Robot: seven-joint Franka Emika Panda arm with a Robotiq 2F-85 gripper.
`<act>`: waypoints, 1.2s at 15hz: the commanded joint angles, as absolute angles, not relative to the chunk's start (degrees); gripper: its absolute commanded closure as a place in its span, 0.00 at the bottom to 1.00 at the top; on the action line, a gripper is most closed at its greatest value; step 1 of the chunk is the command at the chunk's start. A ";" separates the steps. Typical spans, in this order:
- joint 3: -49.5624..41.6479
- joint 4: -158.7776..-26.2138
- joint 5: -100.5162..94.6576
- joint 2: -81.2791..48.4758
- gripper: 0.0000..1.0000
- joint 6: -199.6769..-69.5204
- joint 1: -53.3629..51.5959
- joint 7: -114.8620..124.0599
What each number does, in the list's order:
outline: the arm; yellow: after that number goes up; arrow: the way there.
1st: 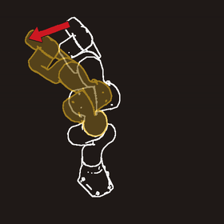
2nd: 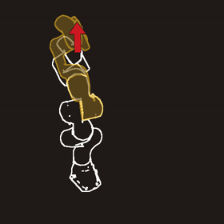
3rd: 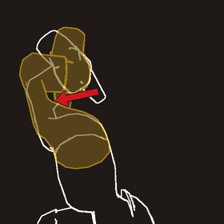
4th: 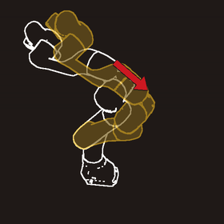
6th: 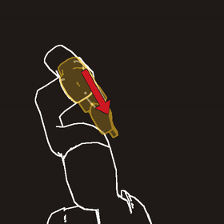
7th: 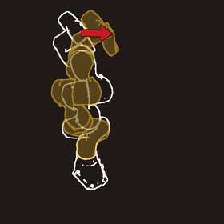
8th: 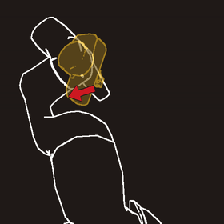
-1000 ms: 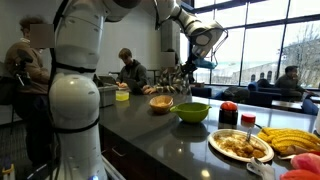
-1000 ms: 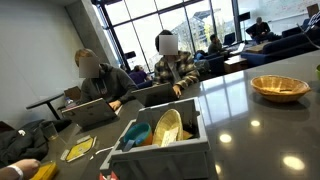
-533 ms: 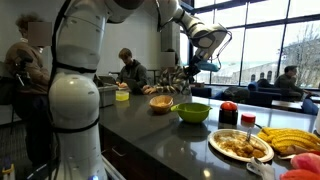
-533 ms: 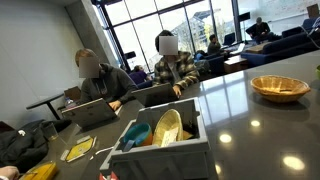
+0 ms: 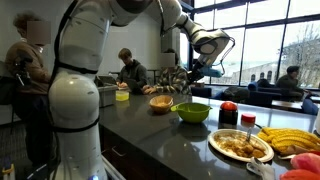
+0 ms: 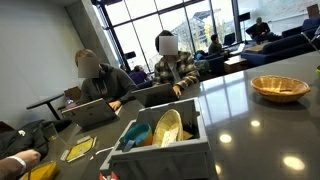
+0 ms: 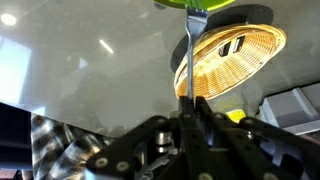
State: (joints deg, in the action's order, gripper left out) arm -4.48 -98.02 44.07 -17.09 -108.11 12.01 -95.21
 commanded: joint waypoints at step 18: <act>-4.54 -106.58 49.00 -14.79 0.97 -119.94 13.68 -99.20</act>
State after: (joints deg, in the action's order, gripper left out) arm -4.82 -101.97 46.53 -17.83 -115.88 13.52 -96.57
